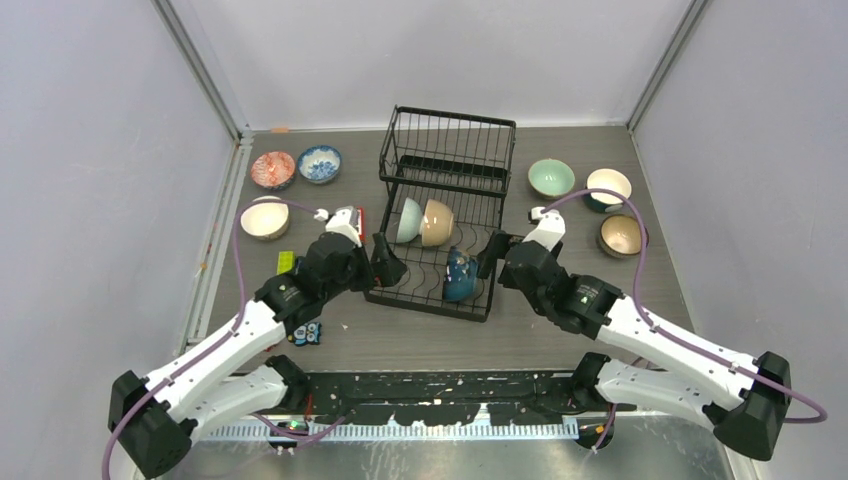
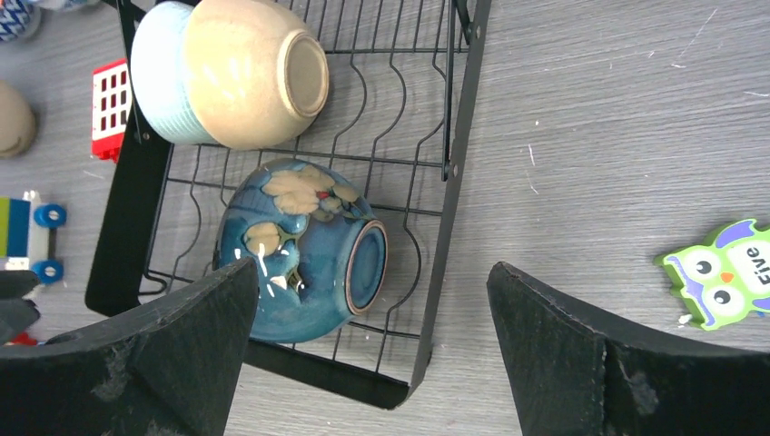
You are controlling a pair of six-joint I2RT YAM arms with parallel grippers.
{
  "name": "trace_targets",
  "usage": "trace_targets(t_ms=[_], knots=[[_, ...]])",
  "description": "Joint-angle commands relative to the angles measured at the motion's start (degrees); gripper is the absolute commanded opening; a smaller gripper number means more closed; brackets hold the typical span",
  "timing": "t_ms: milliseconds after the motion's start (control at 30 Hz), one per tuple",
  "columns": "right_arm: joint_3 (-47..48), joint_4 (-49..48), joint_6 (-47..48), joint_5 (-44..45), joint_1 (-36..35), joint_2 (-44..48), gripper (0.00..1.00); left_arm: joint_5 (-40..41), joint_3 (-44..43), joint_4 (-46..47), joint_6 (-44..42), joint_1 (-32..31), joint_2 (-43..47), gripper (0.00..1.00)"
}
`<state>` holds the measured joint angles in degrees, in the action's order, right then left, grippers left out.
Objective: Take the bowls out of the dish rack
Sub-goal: Pick up the bowl from the dish rack.
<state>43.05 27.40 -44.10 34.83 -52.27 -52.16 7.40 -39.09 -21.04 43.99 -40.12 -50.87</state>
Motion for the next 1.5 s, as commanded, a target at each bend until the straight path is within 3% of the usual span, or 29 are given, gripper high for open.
trace_targets(t_ms=[0,267,467,700,1133,1467], knots=[[-1.8,-4.7,-2.2,-4.5,2.6,0.9,0.99,-6.5,-2.3,4.2,-2.3,-0.6,-3.3,1.00],[-4.8,-7.6,-1.9,-6.3,3.2,1.7,0.99,-14.7,0.1,18.1,-3.1,-2.4,-5.5,1.00],[-4.9,-6.7,-0.2,-6.7,3.3,3.5,0.98,-24.1,-3.0,20.8,-5.8,-2.4,-11.5,1.00],[-7.8,-4.2,-1.4,-5.5,4.7,8.7,0.98,-34.1,-1.5,31.1,-2.8,-2.4,-18.4,0.96],[-10.6,-5.5,-5.9,-7.1,7.8,6.9,0.78,-32.6,-2.7,36.1,-0.2,-2.3,-27.5,0.80],[-12.2,-7.5,-7.0,-9.8,9.0,6.9,0.75,-32.7,-0.6,47.0,5.4,-2.3,-30.7,0.70]])
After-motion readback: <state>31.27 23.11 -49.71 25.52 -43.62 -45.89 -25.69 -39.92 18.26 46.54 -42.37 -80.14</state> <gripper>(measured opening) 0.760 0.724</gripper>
